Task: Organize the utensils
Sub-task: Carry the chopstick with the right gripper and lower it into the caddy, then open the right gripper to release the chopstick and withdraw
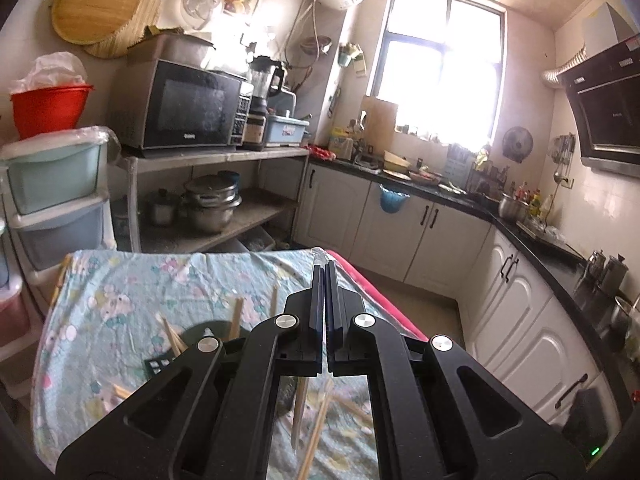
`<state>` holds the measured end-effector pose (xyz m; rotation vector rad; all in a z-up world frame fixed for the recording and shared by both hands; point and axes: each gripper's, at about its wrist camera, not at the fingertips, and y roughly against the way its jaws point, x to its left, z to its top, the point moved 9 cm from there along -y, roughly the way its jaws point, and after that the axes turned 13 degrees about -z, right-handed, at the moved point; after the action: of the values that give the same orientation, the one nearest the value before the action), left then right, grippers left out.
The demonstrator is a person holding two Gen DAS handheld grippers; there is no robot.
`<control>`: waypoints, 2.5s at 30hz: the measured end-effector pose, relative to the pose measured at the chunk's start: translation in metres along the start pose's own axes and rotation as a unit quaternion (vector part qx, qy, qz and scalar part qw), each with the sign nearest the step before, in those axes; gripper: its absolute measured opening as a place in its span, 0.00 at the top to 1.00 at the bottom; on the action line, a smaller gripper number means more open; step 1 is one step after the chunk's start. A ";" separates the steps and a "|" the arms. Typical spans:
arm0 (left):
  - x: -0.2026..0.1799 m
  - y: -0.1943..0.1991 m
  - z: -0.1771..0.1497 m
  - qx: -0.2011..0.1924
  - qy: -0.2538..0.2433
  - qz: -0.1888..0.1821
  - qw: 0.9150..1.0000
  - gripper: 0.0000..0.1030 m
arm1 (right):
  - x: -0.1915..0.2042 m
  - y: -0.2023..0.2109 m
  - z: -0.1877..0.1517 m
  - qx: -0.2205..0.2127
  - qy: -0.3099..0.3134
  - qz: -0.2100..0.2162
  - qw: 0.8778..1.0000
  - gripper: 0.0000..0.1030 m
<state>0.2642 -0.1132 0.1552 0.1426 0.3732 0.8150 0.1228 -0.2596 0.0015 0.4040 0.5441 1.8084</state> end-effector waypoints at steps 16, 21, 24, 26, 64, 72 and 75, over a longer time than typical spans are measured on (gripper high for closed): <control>0.050 0.043 0.067 -0.084 0.011 0.065 0.994 1.00 | -0.008 -0.031 0.134 -0.058 0.017 -0.036 0.998 0.95; 0.070 0.047 0.070 -0.088 0.016 0.088 0.992 1.00 | 0.001 -0.043 0.151 -0.047 0.040 -0.026 0.998 0.95; 0.078 0.049 0.067 -0.091 0.014 0.102 0.991 1.00 | 0.003 -0.047 0.156 -0.043 0.061 -0.028 0.997 0.95; 0.083 0.049 0.065 -0.094 0.017 0.105 0.990 1.00 | 0.002 -0.049 0.160 -0.045 0.056 -0.026 0.997 0.95; 0.128 0.006 0.008 -0.033 0.037 0.110 0.993 1.00 | 0.061 -0.114 0.102 0.207 0.280 0.014 0.937 0.94; 0.134 0.003 0.006 -0.030 0.046 0.109 0.993 1.00 | 0.067 -0.134 0.176 0.154 0.220 0.017 0.963 0.94; 0.135 0.004 0.005 -0.028 0.046 0.110 0.992 1.00 | 0.065 -0.141 0.197 0.136 0.184 0.021 0.973 0.92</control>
<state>0.3483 -0.0115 0.1245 0.0949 0.4249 1.0519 0.3206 -0.1309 0.0877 0.2640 1.0554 1.8651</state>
